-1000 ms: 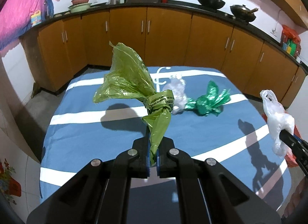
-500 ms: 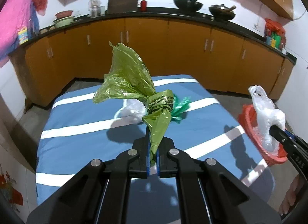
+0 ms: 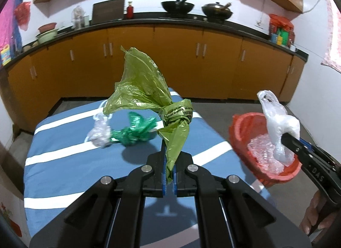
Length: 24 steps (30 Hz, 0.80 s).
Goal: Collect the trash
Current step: 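Carry the clear bag and green bag toward the wastebasket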
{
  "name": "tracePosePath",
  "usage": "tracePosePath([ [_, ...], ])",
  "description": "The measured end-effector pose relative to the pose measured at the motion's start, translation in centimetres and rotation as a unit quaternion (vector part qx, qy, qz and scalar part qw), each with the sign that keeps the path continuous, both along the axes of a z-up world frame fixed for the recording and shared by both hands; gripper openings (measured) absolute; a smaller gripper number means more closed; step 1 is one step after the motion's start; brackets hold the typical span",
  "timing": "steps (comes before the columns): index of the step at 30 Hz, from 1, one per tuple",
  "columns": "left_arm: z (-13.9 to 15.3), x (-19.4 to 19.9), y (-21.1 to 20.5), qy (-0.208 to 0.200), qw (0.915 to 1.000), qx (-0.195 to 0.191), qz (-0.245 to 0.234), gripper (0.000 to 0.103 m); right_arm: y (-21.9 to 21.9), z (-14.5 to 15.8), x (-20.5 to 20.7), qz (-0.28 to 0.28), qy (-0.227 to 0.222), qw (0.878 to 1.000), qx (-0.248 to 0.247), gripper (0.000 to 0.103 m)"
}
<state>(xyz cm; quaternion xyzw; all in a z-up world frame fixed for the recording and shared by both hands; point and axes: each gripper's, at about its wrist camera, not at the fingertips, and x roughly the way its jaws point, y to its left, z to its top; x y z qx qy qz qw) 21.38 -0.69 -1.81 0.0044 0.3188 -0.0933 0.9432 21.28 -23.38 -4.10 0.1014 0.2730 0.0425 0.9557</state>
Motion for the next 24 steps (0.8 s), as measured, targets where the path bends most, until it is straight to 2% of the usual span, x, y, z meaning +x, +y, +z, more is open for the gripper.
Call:
tracePosePath([
  [15, -0.1, -0.2, -7.0, 0.002, 0.9984, 0.004, -0.056, 0.004, -5.1, -0.3, -0.9, -0.040, -0.003, 0.999, 0.006, 0.021],
  [24, -1.3, -0.3, -11.4, 0.014, 0.9958, 0.004, -0.090, 0.004, -8.9, -1.4, -1.1, -0.069, 0.003, 0.998, 0.011, 0.021],
])
